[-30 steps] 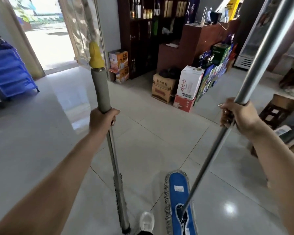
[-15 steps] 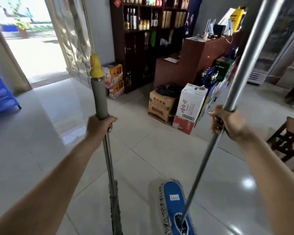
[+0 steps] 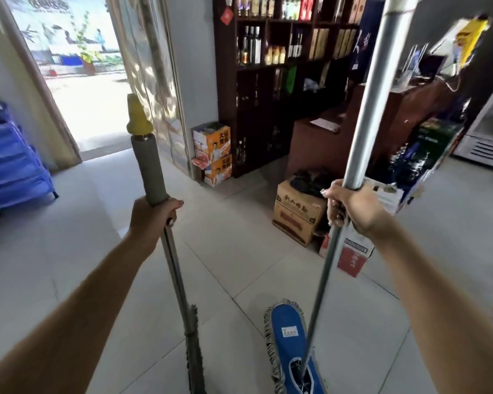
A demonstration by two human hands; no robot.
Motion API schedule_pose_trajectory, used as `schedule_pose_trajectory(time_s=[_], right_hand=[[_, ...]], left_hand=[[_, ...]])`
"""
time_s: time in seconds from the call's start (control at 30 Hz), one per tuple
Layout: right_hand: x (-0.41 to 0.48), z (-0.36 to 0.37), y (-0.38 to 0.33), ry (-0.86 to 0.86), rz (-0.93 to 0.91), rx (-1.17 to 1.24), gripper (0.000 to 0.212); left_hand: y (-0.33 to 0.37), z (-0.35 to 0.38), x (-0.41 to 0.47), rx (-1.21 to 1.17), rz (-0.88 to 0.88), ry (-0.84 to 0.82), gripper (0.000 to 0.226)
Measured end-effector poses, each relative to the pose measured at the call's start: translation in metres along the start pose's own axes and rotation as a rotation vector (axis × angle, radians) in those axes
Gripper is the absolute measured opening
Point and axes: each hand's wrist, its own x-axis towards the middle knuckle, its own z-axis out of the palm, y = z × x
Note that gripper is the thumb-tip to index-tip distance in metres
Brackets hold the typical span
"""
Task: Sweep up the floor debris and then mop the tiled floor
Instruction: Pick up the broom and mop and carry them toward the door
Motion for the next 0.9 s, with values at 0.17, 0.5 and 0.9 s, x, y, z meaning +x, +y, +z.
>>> schedule_pose_trajectory(time_s=[0.17,0.5,0.9], right_hand=[[0.114,0.040,0.011,-0.054,-0.018,0.022,0.038],[0.353,0.159,0.031,-0.204,-0.031,0.006,0.053],[0.606,0.351,0.040,-0.360,-0.039,-0.011,0.022]], left_hand=[[-0.019,0.002,0.100,-0.028,0.016,0.061,0.037],[-0.034,-0.025,0.327,-0.008,0.050,0.091,0.041],[-0.058,-0.080,0.570,-0.024,0.123,0.176,0.049]])
